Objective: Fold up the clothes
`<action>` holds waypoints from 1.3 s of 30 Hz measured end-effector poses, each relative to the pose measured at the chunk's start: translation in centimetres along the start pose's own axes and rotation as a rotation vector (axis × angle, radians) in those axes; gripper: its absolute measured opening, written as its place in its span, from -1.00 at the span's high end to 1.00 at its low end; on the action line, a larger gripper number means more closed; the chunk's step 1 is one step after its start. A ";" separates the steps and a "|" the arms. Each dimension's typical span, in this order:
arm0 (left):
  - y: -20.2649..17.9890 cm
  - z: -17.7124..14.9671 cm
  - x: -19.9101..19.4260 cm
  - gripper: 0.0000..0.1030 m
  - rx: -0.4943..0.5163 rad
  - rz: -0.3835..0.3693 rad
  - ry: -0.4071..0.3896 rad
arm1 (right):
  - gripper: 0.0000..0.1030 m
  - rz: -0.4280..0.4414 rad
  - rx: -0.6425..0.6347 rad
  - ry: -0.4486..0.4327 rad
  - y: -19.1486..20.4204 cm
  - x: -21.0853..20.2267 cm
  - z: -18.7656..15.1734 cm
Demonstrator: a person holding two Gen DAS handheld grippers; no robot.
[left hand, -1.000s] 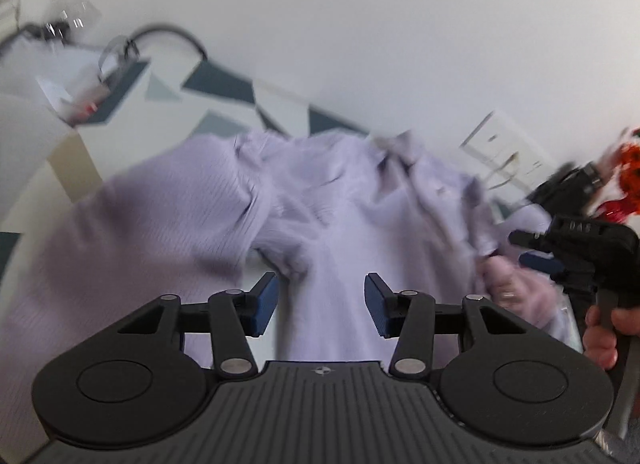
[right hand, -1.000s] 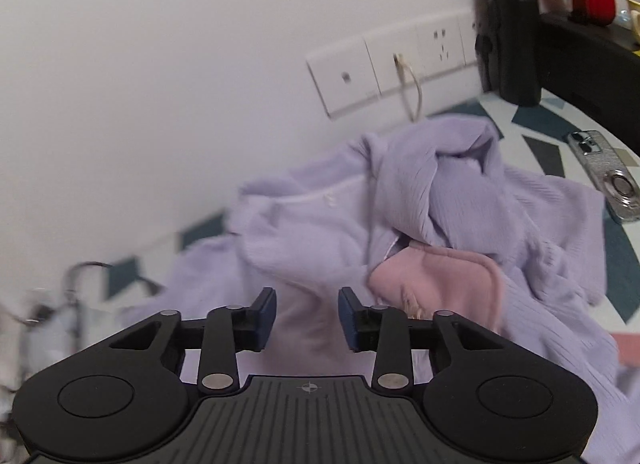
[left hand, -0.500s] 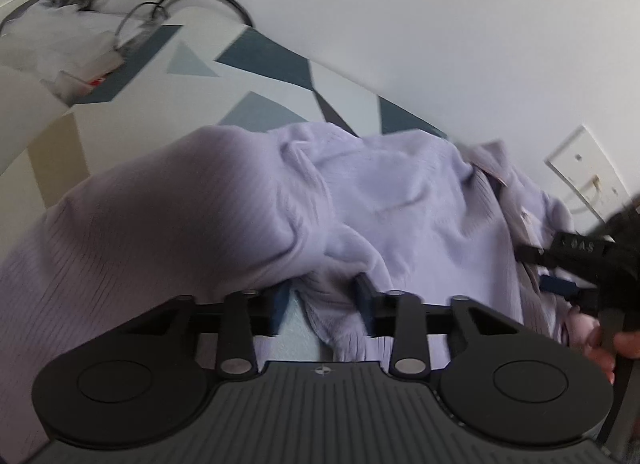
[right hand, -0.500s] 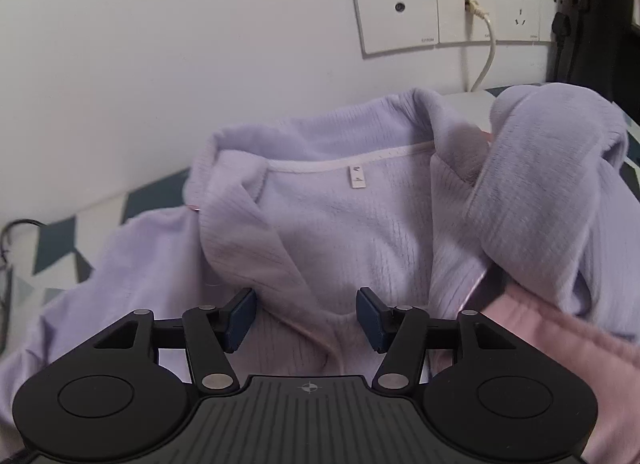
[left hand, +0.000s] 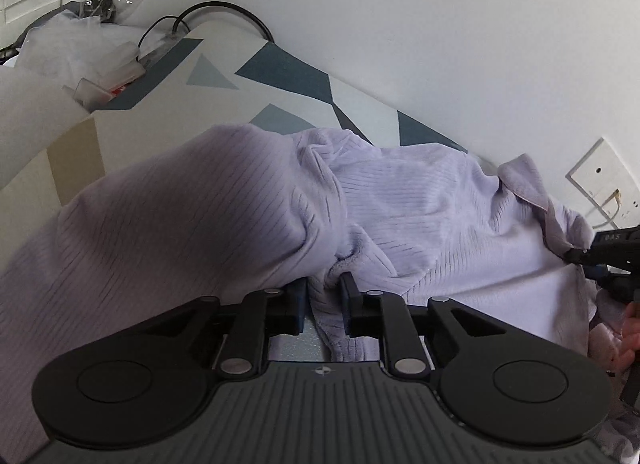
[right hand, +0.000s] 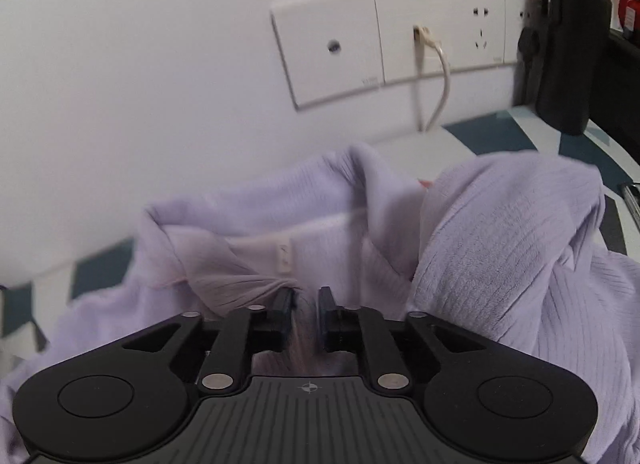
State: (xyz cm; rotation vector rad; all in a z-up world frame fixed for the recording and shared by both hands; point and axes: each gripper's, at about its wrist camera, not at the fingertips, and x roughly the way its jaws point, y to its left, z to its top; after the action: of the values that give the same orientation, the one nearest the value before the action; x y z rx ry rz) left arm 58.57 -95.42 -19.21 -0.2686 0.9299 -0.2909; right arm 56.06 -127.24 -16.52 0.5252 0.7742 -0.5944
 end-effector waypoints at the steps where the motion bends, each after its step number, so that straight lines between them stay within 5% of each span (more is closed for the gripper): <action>1: 0.1 0.0 0.0 0.54 -0.010 -0.009 0.005 | 0.52 0.004 0.018 -0.011 0.0 -0.4 0.0; 6: 0.9 0.4 -0.3 0.23 -0.097 -0.050 0.020 | 0.00 0.034 0.064 -0.080 1.1 -3.2 0.7; 10: 1.0 0.6 -0.3 0.19 -0.116 -0.034 -0.004 | -0.13 0.112 0.009 -0.166 3.3 -4.9 2.2; 16: 1.2 0.8 -0.1 0.19 -0.123 -0.020 -0.015 | -0.10 0.131 -0.024 -0.039 6.2 0.9 4.0; 19: 1.2 1.0 -0.1 0.19 -0.116 -0.017 -0.009 | 0.04 0.145 -0.056 0.024 7.1 3.7 3.5; 20: 1.2 1.0 -0.1 0.19 -0.113 -0.013 -0.005 | 0.26 0.156 -0.076 0.041 7.3 4.2 3.3; 21: 1.3 1.1 -0.1 0.19 -0.113 -0.011 -0.002 | 0.87 0.175 -0.089 0.039 7.3 4.2 3.2; 26: 1.6 1.2 -0.1 0.19 -0.135 -0.016 -0.004 | 1.00 0.164 0.150 -0.096 2.1 2.1 5.1; 31: 1.5 1.0 -0.1 0.12 -0.127 -0.018 -0.014 | 0.91 -0.006 0.115 0.005 -0.2 4.1 4.7; 32: 1.5 1.1 -0.1 0.11 -0.129 -0.022 -0.013 | 0.90 0.023 0.122 -0.023 -0.2 3.4 4.4; 36: 2.0 1.1 -0.2 0.11 -0.163 -0.024 -0.015 | 0.47 0.191 -0.101 -0.113 4.4 0.4 4.4; 37: 2.1 1.0 -0.2 0.22 -0.169 -0.016 -0.021 | 0.27 0.253 -0.192 -0.095 6.2 0.2 4.2; 39: 2.4 0.8 -0.4 0.65 -0.180 -0.003 -0.032 | 0.20 0.326 -0.421 -0.069 10.0 0.2 2.5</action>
State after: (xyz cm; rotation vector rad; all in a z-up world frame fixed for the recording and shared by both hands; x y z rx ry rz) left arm 59.35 -92.98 -19.32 -0.4387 0.9256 -0.2057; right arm 64.03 -121.72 -12.94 0.2314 0.7048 -0.1375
